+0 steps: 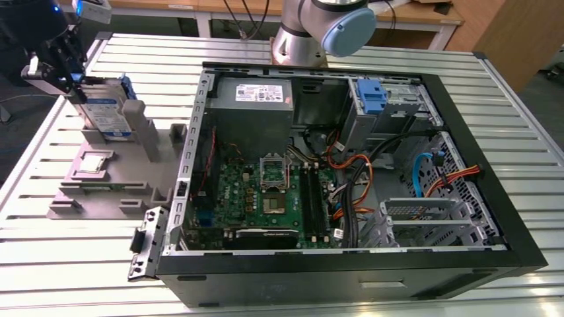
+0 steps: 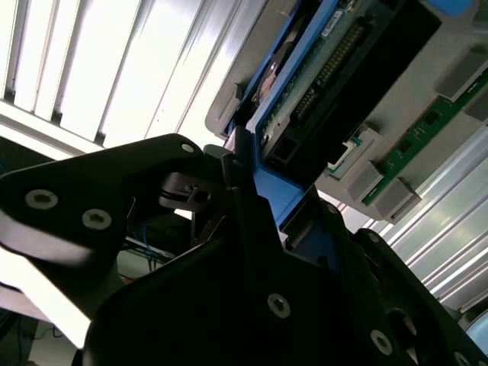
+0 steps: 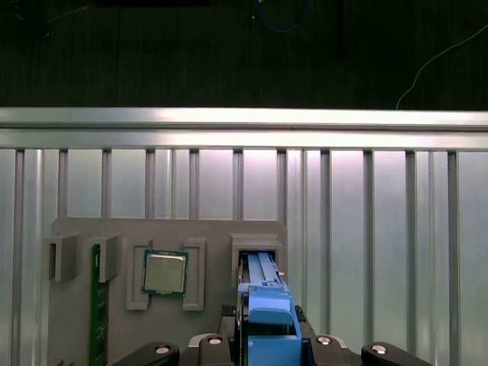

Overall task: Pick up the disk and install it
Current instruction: 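Pick up the disk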

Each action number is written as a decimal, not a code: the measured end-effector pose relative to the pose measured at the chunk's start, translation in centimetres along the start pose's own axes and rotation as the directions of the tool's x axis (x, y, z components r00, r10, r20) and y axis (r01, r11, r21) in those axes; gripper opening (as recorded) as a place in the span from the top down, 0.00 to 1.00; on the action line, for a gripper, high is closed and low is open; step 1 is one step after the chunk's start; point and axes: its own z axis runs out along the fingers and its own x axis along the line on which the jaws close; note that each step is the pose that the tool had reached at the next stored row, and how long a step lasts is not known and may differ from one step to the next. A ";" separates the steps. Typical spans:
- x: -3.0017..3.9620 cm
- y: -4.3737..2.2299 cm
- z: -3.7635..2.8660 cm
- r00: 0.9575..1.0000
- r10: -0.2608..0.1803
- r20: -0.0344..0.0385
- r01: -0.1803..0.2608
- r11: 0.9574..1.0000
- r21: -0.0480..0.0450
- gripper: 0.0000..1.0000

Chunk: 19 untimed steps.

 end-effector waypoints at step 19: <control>-0.01 0.00 -0.30 1.000 0.005 0.000 -0.005 1.000 0.000 0.63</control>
